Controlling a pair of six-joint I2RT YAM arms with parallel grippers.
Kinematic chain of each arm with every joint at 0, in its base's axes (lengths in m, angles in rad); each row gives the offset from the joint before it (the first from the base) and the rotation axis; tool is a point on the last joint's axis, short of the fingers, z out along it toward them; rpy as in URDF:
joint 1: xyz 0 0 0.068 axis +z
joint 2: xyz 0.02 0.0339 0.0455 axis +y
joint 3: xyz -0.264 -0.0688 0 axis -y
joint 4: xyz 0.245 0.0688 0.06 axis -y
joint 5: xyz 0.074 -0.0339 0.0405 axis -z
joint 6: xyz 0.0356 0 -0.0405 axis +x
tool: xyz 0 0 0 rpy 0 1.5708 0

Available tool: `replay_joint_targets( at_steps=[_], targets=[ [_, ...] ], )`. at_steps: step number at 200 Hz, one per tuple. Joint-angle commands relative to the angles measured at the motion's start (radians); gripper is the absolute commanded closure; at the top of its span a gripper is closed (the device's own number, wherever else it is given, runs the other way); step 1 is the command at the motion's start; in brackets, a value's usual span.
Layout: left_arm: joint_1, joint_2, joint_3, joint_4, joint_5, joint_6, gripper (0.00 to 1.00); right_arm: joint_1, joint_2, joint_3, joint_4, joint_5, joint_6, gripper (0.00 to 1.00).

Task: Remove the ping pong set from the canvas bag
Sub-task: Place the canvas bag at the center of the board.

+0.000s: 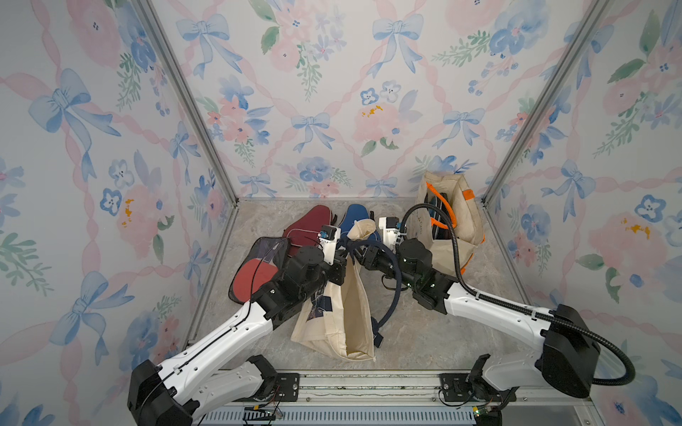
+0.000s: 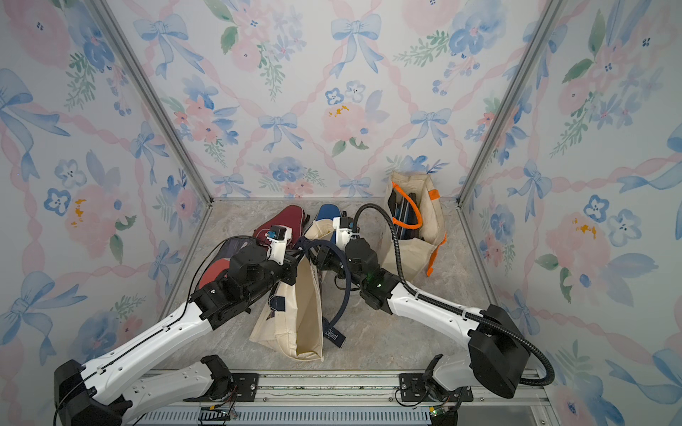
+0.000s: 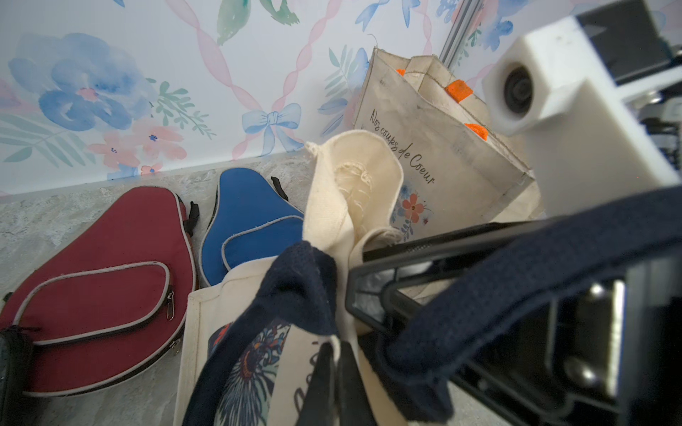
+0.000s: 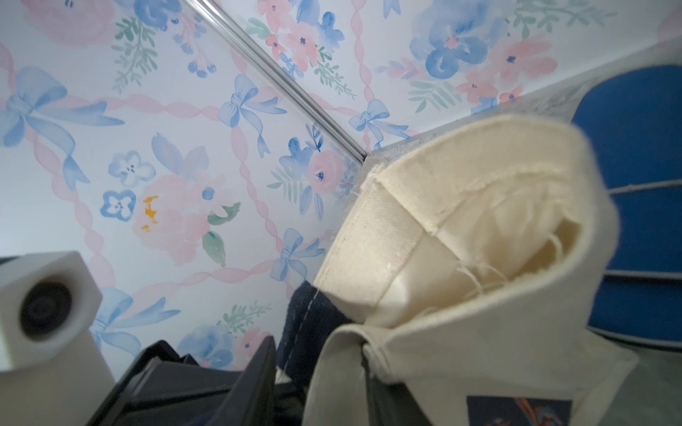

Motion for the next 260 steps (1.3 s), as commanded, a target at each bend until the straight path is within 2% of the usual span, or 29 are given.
replay_joint_targets(
  at_steps=[1,43,66,109,167,183,205,226,243,260],
  targets=[
    [-0.032,0.002,0.042,0.032,0.118,0.024,1.00,-0.015,0.022,0.053,-0.015,0.033,-0.016,0.41],
    [-0.051,-0.007,0.022,0.059,0.119,0.016,1.00,-0.015,0.051,0.093,-0.127,0.041,-0.007,0.39],
    [-0.068,-0.010,0.011,0.069,0.125,0.025,1.00,-0.020,0.064,0.116,-0.169,0.049,-0.006,0.42],
    [-0.108,-0.013,-0.005,0.085,0.136,0.044,1.00,-0.042,0.095,0.148,-0.181,0.032,0.024,0.62],
    [-0.118,-0.069,-0.018,0.083,0.089,0.055,1.00,-0.050,0.094,0.149,-0.166,0.043,0.028,1.00],
    [-0.118,-0.097,-0.017,0.082,0.064,0.062,1.00,-0.052,0.094,0.143,-0.155,0.049,0.026,1.00],
    [-0.118,-0.146,-0.017,0.068,0.009,0.068,0.80,-0.055,0.082,0.136,-0.147,0.062,0.017,1.00],
    [-0.116,-0.203,-0.019,0.037,-0.062,0.072,0.56,-0.056,0.060,0.126,-0.152,0.090,-0.006,1.00],
    [-0.112,-0.247,-0.019,0.014,-0.118,0.075,0.48,-0.056,0.039,0.113,-0.151,0.116,-0.024,1.00],
    [-0.103,-0.274,-0.010,-0.009,-0.150,0.073,0.43,-0.057,0.021,0.104,-0.151,0.142,-0.032,1.00]
  ],
)
